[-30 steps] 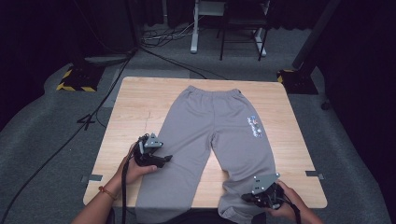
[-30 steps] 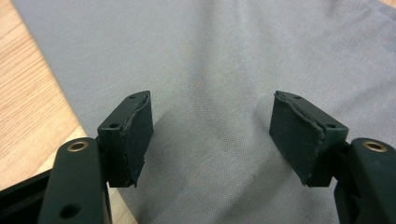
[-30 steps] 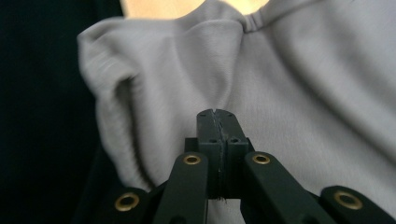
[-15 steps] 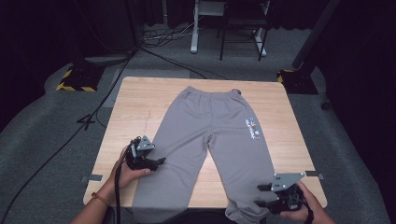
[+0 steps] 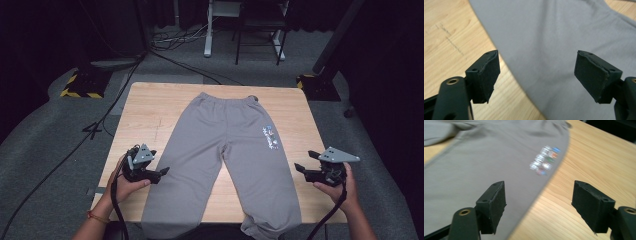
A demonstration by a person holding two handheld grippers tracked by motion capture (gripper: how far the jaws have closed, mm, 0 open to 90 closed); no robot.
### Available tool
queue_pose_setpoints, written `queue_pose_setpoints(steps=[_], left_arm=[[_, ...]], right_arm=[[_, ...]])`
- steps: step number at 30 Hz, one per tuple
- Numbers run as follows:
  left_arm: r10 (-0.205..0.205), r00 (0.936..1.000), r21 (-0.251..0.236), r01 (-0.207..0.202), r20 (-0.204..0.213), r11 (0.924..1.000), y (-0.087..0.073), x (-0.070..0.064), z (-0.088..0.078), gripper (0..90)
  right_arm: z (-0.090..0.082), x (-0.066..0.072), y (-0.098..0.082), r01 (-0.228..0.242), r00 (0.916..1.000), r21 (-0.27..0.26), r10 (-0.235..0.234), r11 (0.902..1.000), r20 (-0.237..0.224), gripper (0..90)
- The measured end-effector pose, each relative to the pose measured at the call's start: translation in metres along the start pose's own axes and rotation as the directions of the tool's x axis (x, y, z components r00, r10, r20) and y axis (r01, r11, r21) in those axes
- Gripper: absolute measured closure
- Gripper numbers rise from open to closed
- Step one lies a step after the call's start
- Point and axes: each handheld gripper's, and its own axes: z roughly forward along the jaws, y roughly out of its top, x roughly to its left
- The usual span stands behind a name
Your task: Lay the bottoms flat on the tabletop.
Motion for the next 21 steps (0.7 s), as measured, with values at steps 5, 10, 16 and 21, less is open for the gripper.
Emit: queue_pose_setpoints(steps=[5, 10, 16, 21], left_arm=[[-0.013, 0.9999, 0.026, 0.013, -0.006, 0.9996, -0.014, 0.004, -0.004, 20.9], [-0.024, 0.9992, 0.070, 0.026, -0.033, 0.9972, -0.031, 0.008, -0.005, 21.0], [-0.071, 0.9968, 0.066, 0.073, -0.037, 0.9951, -0.049, 0.011, -0.005, 20.9], [-0.117, 0.9931, 0.062, 0.117, -0.004, 0.9912, -0.053, 0.016, -0.004, 21.8]], right_arm=[[0.001, -0.022, -0.024, -0.115, 0.9928, 0.020, 0.114, 0.9932, 0.037, 25.0], [0.008, -0.028, -0.049, -0.190, 0.9814, 0.054, 0.188, 0.9803, 0.038, 24.8], [0.018, -0.023, -0.063, -0.224, 0.9746, 0.068, 0.223, 0.9722, 0.025, 24.2], [0.024, -0.017, -0.064, -0.189, 0.9813, 0.110, 0.183, 0.9759, 0.061, 23.7]])
